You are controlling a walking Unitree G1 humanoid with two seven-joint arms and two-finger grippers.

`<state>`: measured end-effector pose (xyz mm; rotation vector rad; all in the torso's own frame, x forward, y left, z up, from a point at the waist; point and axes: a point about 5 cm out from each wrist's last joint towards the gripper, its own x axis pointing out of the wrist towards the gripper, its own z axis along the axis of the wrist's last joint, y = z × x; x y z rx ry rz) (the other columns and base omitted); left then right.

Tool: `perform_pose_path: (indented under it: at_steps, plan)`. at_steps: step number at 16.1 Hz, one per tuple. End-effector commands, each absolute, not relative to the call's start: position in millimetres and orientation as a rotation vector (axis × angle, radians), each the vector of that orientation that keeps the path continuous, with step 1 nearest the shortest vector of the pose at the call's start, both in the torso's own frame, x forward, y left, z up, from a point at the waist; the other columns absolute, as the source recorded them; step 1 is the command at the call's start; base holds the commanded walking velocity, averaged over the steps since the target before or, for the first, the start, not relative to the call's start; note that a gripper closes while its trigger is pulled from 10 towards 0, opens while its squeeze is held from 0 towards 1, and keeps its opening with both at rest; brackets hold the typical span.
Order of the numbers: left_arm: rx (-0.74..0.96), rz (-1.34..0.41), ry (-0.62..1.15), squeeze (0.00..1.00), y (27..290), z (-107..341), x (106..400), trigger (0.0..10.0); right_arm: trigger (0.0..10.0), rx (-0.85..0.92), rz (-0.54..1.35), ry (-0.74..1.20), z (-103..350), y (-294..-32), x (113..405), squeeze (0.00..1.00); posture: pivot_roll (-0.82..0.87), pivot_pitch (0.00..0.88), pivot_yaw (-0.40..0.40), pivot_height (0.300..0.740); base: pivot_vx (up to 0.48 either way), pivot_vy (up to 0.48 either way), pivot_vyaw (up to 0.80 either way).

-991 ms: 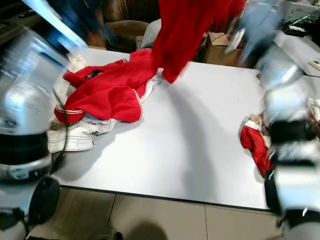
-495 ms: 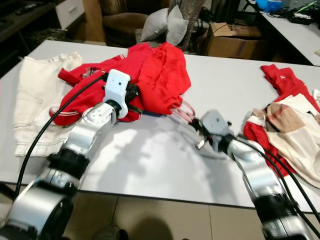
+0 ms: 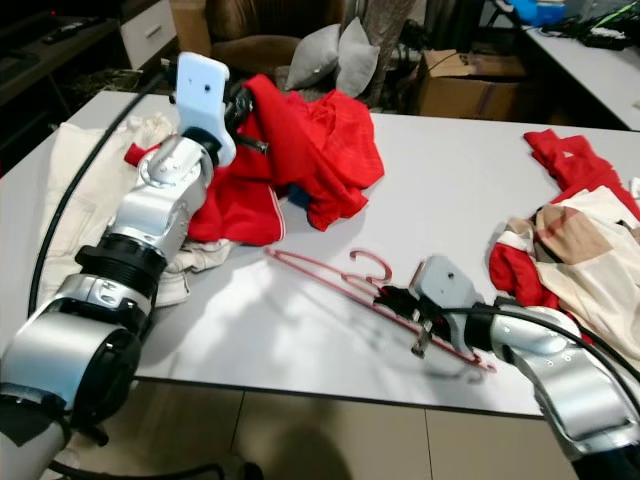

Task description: Hang hanger

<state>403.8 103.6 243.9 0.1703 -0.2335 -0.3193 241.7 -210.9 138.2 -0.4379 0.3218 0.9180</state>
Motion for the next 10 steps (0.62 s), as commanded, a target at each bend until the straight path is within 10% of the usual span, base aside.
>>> perform_pose_path:
  at_steps: [1,4,5,6,10]
  plan:
    - [0.245,-0.334,-0.229,0.0,111,239,403,10.0,10.0,-0.416,0.926,0.297,155,-215,236,0.0,0.05,0.0,0.055,0.74,0.0,0.0,0.0]
    - [0.355,-0.372,-0.059,0.0,144,185,383,10.0,10.0,-0.222,0.936,0.174,186,-220,213,0.0,0.06,0.0,0.065,0.74,0.0,0.0,0.0]
    - [0.34,-0.402,-0.018,0.28,150,174,376,10.0,10.0,-0.192,0.931,0.154,190,-221,208,0.0,0.06,0.0,0.067,0.74,0.0,0.0,0.0]
    - [0.338,-0.432,0.027,0.93,157,163,364,10.0,10.0,-0.16,0.909,0.127,194,-223,206,0.0,0.05,0.0,0.072,0.74,0.0,0.0,0.0]
    - [0.294,-0.631,0.216,1.0,173,139,311,10.0,10.0,-0.039,0.78,0.028,200,-222,211,0.0,0.08,0.0,0.044,0.74,0.0,0.0,0.0]
